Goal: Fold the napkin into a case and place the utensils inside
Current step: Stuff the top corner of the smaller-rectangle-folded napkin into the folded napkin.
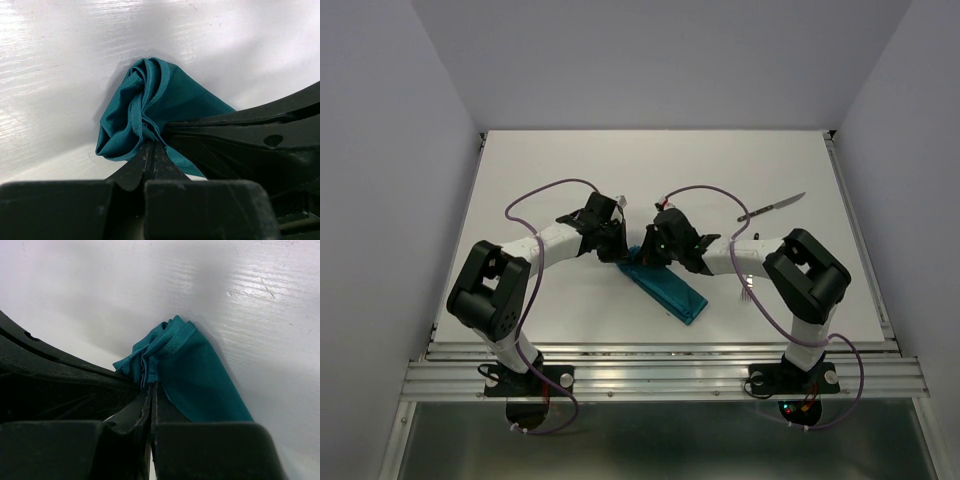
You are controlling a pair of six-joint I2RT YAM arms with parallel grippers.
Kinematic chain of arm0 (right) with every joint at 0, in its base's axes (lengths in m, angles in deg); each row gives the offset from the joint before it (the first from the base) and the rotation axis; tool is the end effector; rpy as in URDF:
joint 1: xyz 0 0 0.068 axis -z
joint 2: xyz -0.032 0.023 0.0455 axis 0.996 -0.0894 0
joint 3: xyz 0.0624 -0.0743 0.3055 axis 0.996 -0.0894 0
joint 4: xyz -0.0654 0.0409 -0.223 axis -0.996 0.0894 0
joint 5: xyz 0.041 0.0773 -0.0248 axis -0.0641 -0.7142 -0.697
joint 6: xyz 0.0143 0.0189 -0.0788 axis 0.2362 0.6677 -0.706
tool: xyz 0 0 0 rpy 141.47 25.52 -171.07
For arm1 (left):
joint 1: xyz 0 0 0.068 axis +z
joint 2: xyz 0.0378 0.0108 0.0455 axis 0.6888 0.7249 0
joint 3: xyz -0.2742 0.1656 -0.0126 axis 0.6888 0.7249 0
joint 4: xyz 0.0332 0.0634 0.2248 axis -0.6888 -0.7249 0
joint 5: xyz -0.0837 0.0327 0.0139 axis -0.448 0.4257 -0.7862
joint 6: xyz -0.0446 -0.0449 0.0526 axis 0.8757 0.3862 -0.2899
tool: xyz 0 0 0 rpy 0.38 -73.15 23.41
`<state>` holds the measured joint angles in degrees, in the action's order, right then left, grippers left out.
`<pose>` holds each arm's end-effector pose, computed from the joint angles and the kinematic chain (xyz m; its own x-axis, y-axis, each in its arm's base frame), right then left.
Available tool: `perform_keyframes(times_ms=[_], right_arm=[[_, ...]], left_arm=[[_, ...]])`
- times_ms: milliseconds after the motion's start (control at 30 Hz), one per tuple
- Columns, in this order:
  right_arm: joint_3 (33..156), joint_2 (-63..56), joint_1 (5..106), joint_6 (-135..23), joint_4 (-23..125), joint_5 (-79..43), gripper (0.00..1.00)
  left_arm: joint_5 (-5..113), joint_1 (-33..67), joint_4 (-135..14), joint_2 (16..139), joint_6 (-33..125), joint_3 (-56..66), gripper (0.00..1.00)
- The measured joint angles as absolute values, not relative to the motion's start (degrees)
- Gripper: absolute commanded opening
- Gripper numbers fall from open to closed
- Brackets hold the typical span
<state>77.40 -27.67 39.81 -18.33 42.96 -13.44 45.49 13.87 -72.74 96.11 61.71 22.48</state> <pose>0.2846 0.2911 0.2067 -0.8348 0.1531 -0.5289 -0.2157 0.7929 0.5699 0.2854 -0.1862 0.2271 -0.8773 -0.0021 -0.4800 0.2651 0.8315 -0.4882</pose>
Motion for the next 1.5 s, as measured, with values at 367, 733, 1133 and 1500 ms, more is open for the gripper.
perform_keyframes(times_ms=[367, 733, 1133, 1500], right_arm=[[77.4, -28.5, 39.9, -16.7, 40.0, -16.7, 0.01], [76.0, -32.1, 40.3, -13.2, 33.7, -21.1, 0.01], [74.7, -34.6, 40.6, -9.5, 28.4, -23.8, 0.01], [76.6, -34.8, 40.5, -9.2, 32.3, -19.8, 0.01]], left_arm=[[45.6, 13.9, -72.9, 96.1, 61.0, 22.5, 0.00], [45.9, 14.0, -74.5, 96.3, 60.4, 22.3, 0.00], [46.0, 14.1, -75.2, 96.9, 59.7, 21.6, 0.00], [43.9, 14.8, -74.0, 96.9, 59.7, 21.6, 0.00]])
